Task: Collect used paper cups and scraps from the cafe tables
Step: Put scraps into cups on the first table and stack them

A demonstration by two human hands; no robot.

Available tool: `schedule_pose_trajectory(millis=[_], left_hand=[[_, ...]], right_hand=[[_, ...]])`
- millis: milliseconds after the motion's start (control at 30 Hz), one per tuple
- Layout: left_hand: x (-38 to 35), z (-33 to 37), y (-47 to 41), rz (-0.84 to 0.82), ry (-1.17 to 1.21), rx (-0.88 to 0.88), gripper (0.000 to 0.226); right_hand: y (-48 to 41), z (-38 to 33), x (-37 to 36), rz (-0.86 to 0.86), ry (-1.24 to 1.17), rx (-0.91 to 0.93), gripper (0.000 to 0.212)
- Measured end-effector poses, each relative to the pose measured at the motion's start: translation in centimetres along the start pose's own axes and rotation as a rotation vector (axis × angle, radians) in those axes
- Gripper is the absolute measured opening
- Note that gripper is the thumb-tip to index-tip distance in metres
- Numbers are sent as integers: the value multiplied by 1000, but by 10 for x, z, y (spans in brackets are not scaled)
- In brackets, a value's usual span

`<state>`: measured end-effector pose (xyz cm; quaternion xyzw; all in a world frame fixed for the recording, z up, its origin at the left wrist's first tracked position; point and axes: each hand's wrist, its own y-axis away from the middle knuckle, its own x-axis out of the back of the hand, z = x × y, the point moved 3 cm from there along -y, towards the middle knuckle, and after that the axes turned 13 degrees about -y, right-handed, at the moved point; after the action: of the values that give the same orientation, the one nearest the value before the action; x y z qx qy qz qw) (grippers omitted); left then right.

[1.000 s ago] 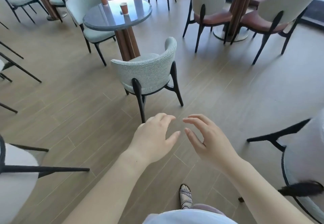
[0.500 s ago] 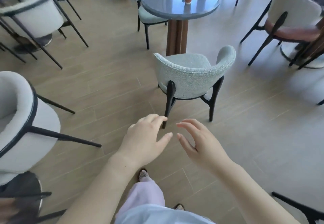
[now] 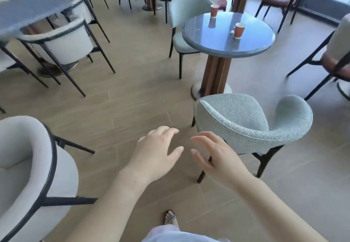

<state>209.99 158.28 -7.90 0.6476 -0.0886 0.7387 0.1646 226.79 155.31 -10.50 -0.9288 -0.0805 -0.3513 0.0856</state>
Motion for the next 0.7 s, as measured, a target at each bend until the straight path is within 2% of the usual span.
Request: schedule_pose_trajectory(millis=[267,467,700], left_hand=[[28,-74,-108,-15,-29,-16,46],[31,-106,-222,-56,-63,-76,49],[46,-108,-384,-70,-46,-140,48]], right_hand=[[-140,-5,-9,-16,-31,19,32],[-237,43,1,-122,90,-2,38],[-374,98,45,-57,27,-55,29]])
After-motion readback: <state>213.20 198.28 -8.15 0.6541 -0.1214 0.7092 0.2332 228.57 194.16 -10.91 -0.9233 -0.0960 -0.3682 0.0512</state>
